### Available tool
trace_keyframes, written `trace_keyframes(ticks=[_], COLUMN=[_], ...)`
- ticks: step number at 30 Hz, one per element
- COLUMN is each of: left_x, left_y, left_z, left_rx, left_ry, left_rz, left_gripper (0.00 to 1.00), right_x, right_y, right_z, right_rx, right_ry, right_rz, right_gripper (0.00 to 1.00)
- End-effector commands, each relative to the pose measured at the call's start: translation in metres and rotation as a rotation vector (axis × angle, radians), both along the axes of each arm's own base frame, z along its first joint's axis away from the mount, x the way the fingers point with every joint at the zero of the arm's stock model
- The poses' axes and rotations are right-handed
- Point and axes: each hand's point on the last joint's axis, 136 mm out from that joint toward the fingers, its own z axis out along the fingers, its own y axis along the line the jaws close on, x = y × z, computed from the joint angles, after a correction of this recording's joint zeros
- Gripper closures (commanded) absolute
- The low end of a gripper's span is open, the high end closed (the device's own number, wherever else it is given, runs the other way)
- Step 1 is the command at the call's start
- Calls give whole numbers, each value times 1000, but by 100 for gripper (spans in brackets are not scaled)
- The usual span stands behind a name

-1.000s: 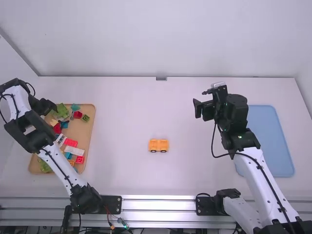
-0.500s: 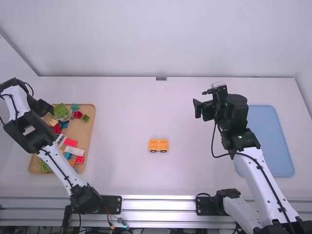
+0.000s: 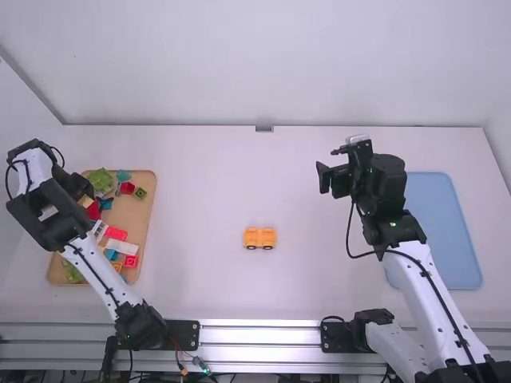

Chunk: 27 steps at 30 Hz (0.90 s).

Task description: Assemble lego blocks to make yellow taxi

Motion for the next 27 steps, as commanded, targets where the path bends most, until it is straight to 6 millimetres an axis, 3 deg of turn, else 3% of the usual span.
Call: trace_keyframes(ticks=[1, 5, 17, 27], left_x=[0, 11, 12, 13], left_y=[3, -4, -3, -2], left_z=[3, 9, 6, 12], left_rx=[0, -45, -39, -35], left_ry=[-5, -69, -71, -74], left_rz=[5, -50, -45, -43], left_gripper=[48, 47, 50, 43], right_x=[4, 4, 4, 4], right_y=[3, 3, 3, 3], right_z=[17, 17, 17, 17], right_rx=[10, 9, 10, 9], right_ry=[-35, -34, -34, -34], right_rz=[7, 7, 6, 7], right_gripper=[1, 1, 1, 1])
